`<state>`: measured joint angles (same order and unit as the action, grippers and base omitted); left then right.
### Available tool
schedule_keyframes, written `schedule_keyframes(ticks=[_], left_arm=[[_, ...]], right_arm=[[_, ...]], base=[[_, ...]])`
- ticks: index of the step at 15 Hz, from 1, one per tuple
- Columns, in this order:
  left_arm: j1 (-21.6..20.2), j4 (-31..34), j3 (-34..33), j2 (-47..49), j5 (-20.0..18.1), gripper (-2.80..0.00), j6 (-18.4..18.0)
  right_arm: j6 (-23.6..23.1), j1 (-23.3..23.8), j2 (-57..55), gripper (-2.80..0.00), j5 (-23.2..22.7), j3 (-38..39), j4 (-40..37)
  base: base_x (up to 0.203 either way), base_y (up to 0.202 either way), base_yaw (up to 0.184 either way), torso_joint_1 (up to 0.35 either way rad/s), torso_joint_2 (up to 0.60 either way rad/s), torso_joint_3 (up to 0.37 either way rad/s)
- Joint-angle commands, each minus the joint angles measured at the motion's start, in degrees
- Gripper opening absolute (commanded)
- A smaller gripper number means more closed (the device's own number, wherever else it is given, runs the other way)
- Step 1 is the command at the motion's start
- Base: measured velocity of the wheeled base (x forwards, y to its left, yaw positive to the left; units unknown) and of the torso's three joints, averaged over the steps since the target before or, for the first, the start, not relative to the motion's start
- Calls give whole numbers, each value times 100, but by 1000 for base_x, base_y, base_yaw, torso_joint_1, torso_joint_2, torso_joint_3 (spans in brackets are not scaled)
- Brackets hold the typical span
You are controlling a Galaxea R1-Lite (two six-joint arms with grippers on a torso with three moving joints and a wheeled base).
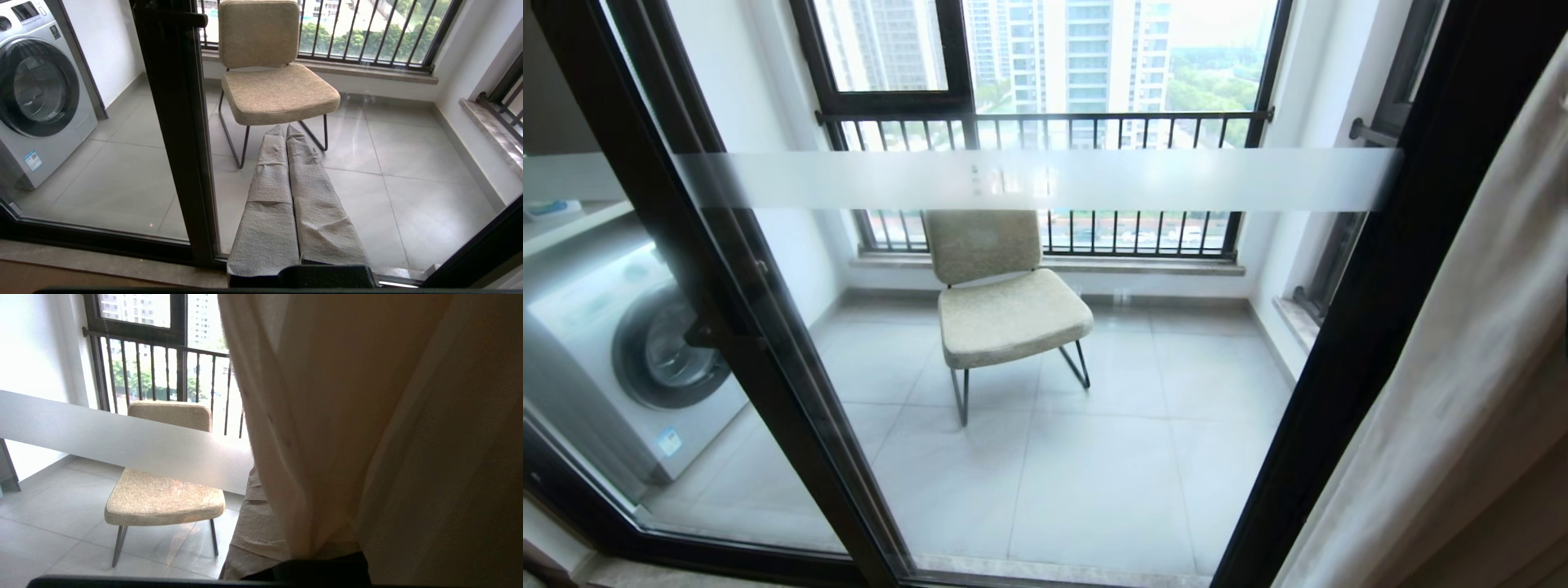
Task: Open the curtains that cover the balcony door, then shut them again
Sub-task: Close the inner curtains on both sides
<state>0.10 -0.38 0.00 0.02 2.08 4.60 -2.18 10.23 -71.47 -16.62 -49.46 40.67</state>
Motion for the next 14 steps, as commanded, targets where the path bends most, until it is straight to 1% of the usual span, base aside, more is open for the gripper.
schedule_keyframes(ticks=[1, 3, 14], left_arm=[[8, -6, 0, -2, 2, -280, 6], [8, -6, 0, -2, 2, -280, 6], [8, -6, 0, -2, 11, -280, 6]], right_arm=[[-1, 6, 2, -280, -8, 6, 29], [-1, 6, 2, -280, -8, 6, 29], [-1, 6, 2, -280, -8, -55, 29]], base=[[-2, 54, -7, 12, -3, -2], [0, 142, -3, 2, 0, 4], [0, 195, 0, 1, 2, 3]])
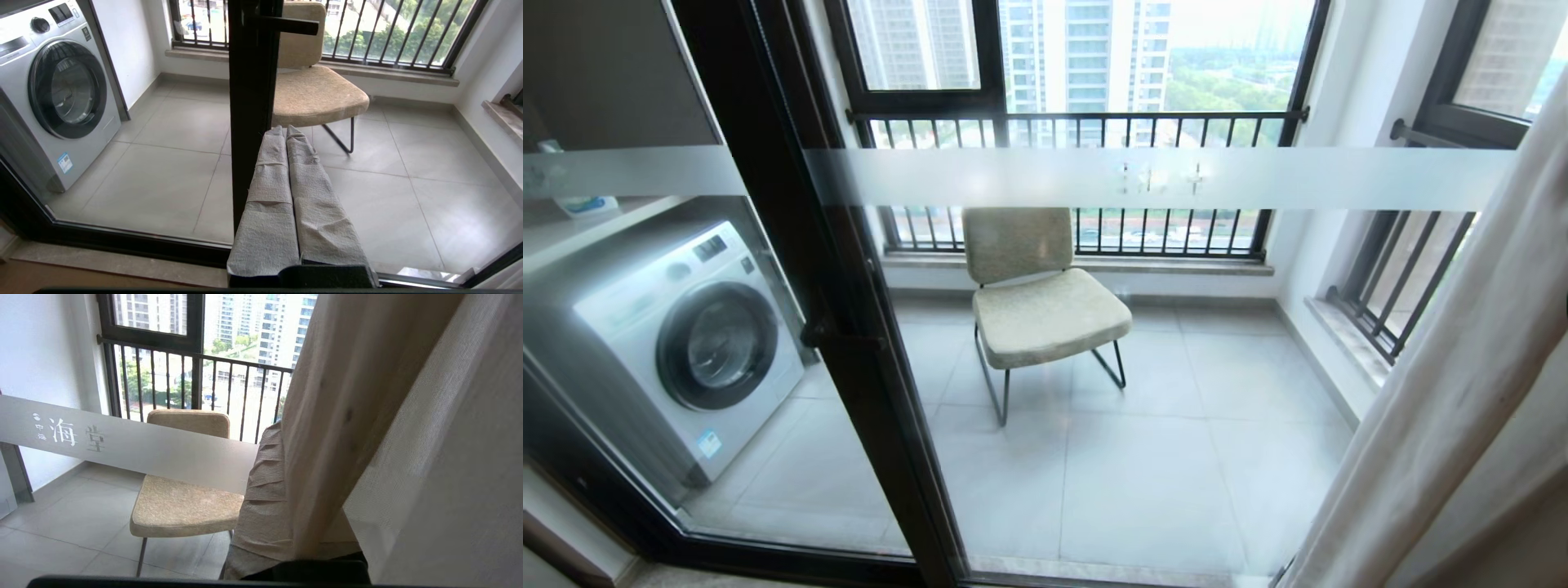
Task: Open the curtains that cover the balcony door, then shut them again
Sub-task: Close the inner curtains on both sides
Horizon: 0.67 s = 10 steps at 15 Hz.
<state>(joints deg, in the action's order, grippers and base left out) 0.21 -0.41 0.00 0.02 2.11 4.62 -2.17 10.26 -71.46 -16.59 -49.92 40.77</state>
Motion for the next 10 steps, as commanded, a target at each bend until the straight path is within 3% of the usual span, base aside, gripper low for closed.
schedule_keyframes(ticks=[1, 10], left_arm=[[-3, -2, 0, -2, 9, -280, 4], [-3, 6, 0, -2, 9, -280, 4]], right_arm=[[-3, 3, 1, -280, -11, -18, 19], [-3, 3, -17, -280, -11, -176, 2]], base=[[0, 201, 0, 2, 3, -2], [0, 192, 3, 3, 5, 2]])
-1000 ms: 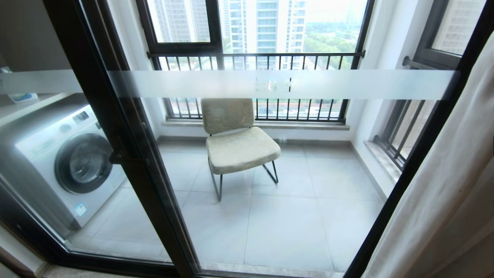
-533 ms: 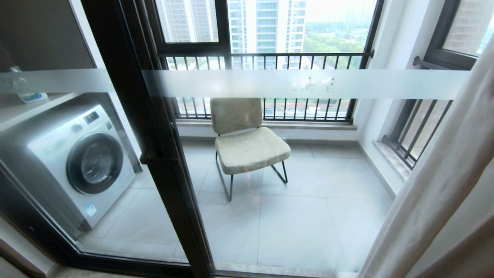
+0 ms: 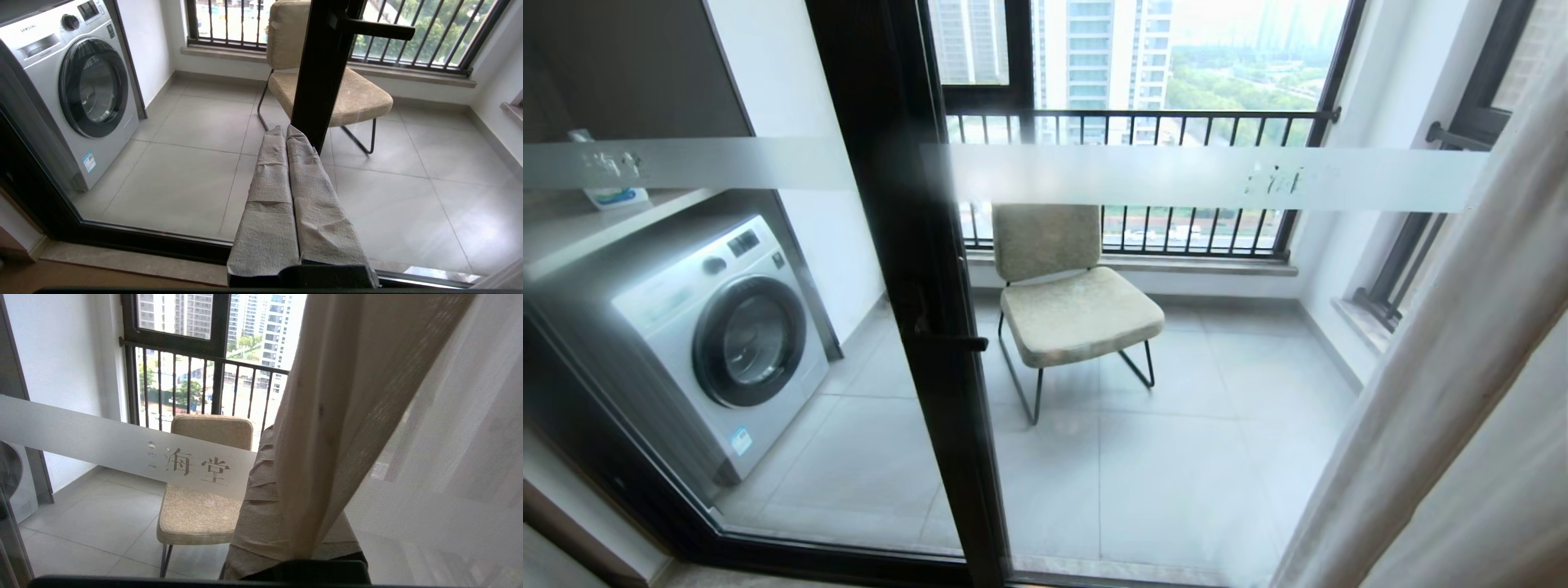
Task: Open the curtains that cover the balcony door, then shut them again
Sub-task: Close the inner curtains on both sides
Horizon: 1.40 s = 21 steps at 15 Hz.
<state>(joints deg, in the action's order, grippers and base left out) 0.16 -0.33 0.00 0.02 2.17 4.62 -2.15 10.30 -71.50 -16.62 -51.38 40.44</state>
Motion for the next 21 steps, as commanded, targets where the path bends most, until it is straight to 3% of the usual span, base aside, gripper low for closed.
schedule_keyframes(ticks=[1, 11, 21], left_arm=[[2, -2, 0, -2, 3, -280, 4], [2, -11, 0, -2, 3, -280, 4], [2, -11, 0, -2, 3, -280, 4]], right_arm=[[-5, -2, -13, -280, -8, -30, 35], [-14, -46, -31, -280, -8, -38, 52], [-67, -480, -48, -280, 9, -161, 26]], base=[[0, 193, -2, -2, 2, 7], [0, 192, 0, 3, 2, 3], [0, 192, 1, 4, 2, 2]])
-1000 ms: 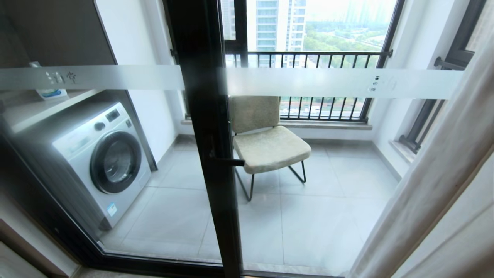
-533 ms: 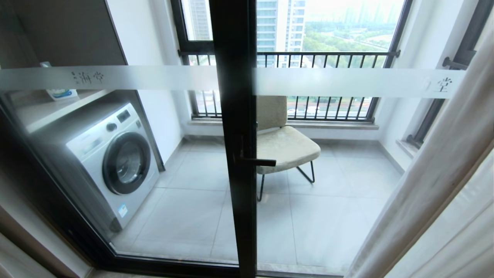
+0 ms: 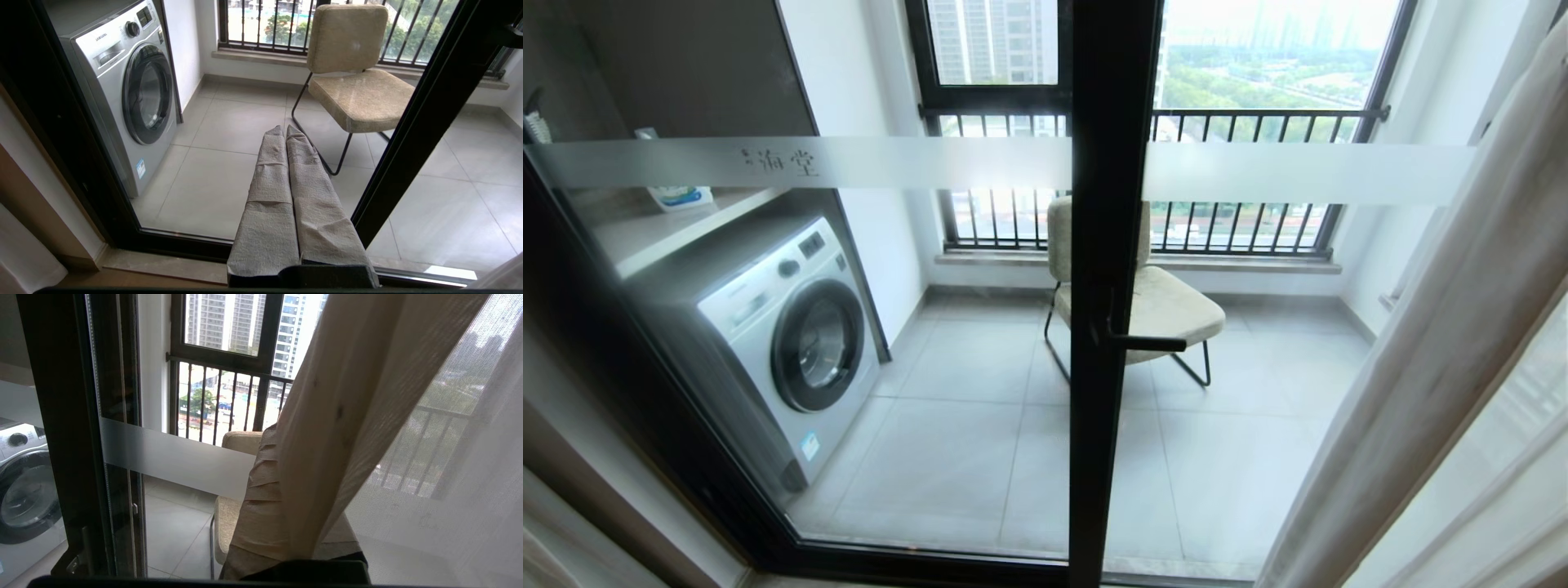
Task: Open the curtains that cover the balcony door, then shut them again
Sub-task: Close the inner curtains on both sides
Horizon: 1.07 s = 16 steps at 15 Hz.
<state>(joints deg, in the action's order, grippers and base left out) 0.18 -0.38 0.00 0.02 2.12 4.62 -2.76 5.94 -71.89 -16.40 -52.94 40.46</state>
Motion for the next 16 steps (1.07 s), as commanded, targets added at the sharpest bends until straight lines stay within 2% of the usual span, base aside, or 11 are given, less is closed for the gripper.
schedule_keyframes(ticks=[1, 16], left_arm=[[-1, 1, 0, -2, 0, -280, 4], [-1, -6, 0, -2, 0, -280, 4]], right_arm=[[-6, -66, -9, -280, -13, -5, 23], [-14, -102, -27, -280, -13, -5, 23]], base=[[0, 190, -1, 2, 2, 1], [0, 193, 1, 2, 2, 1]])
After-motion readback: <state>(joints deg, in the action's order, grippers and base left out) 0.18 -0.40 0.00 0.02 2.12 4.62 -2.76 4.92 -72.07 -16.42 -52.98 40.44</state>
